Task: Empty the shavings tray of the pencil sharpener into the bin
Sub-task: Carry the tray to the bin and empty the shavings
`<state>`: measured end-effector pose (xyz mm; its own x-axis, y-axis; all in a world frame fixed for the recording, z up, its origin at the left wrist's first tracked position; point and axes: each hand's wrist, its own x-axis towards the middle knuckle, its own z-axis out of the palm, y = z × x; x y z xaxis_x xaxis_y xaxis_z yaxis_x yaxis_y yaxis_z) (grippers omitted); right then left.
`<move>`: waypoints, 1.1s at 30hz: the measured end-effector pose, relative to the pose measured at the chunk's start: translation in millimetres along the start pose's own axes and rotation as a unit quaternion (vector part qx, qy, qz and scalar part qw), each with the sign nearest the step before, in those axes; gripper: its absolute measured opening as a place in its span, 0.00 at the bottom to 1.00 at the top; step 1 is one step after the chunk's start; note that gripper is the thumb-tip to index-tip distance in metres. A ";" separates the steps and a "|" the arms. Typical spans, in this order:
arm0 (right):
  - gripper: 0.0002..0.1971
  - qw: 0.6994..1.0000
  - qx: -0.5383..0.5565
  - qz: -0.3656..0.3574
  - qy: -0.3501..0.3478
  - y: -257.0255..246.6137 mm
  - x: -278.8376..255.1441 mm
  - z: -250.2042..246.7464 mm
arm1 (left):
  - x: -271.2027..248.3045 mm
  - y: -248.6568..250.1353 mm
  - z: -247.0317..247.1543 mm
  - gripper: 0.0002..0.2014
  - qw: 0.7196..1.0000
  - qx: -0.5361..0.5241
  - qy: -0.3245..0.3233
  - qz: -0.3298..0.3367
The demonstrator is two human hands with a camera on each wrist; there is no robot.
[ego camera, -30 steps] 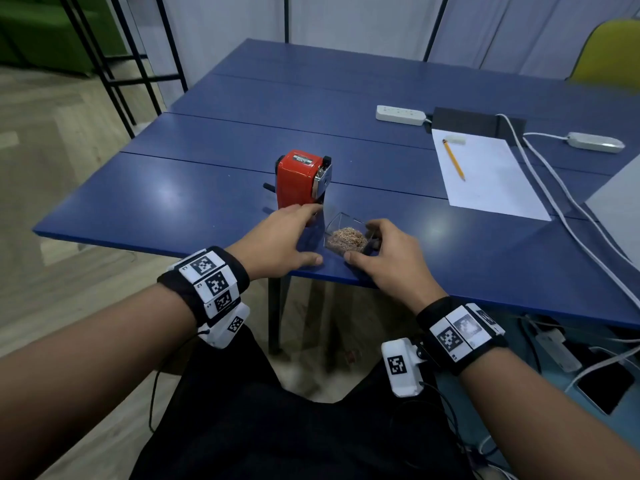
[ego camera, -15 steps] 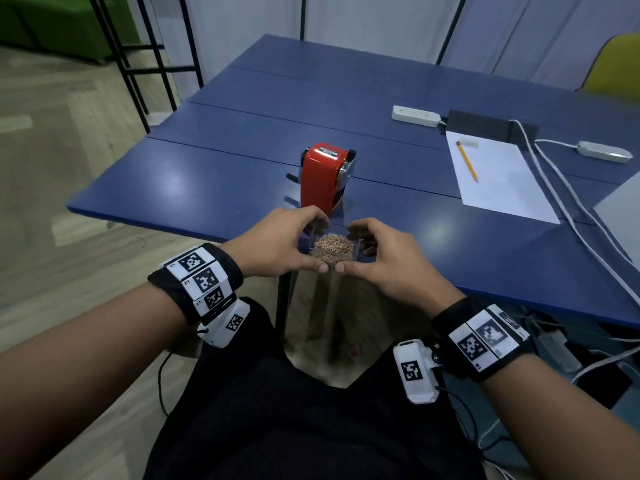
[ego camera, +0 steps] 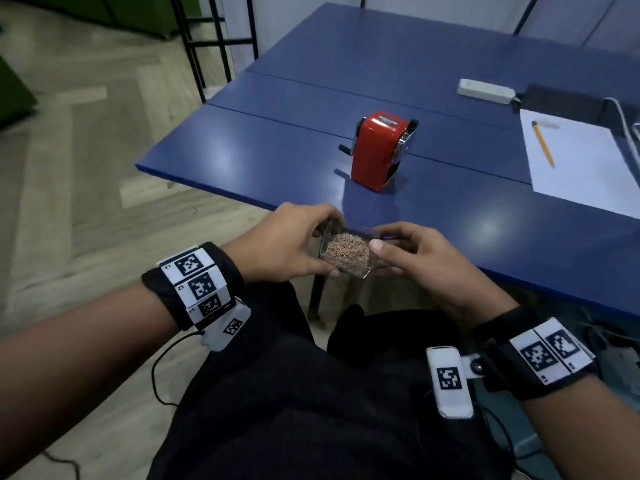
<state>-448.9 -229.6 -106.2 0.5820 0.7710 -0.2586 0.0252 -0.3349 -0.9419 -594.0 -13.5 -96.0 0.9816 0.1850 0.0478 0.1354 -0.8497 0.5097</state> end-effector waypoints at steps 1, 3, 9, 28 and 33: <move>0.17 1.000 0.024 0.010 -0.015 2.3 2.7 3.2 | -3.9 -0.3 -0.4 0.38 1.000 0.004 0.004 -0.006; 0.15 0.997 0.060 0.029 -0.049 4.2 8.5 12.5 | -13.7 -2.9 -1.2 0.38 1.000 0.008 0.008 -0.024; 0.18 0.980 0.113 0.053 -0.157 -2.6 25.1 44.9 | -46.6 -22.2 -10.1 0.40 0.996 0.007 0.034 -0.079; 0.16 0.959 0.129 0.175 -0.182 36.2 132.7 160.2 | -76.7 -162.3 12.5 0.46 0.975 -0.053 -0.006 -0.215; 0.15 0.959 0.133 0.203 -0.144 59.2 174.1 177.9 | -51.4 -221.0 16.4 0.38 0.948 -0.085 -0.103 -0.289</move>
<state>-490.7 -18.8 -245.1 0.2507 0.7362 -0.6286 -0.3865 -0.5192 -0.7622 -672.1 156.6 -225.2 0.7580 0.4799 -0.4418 0.6521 -0.5400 0.5321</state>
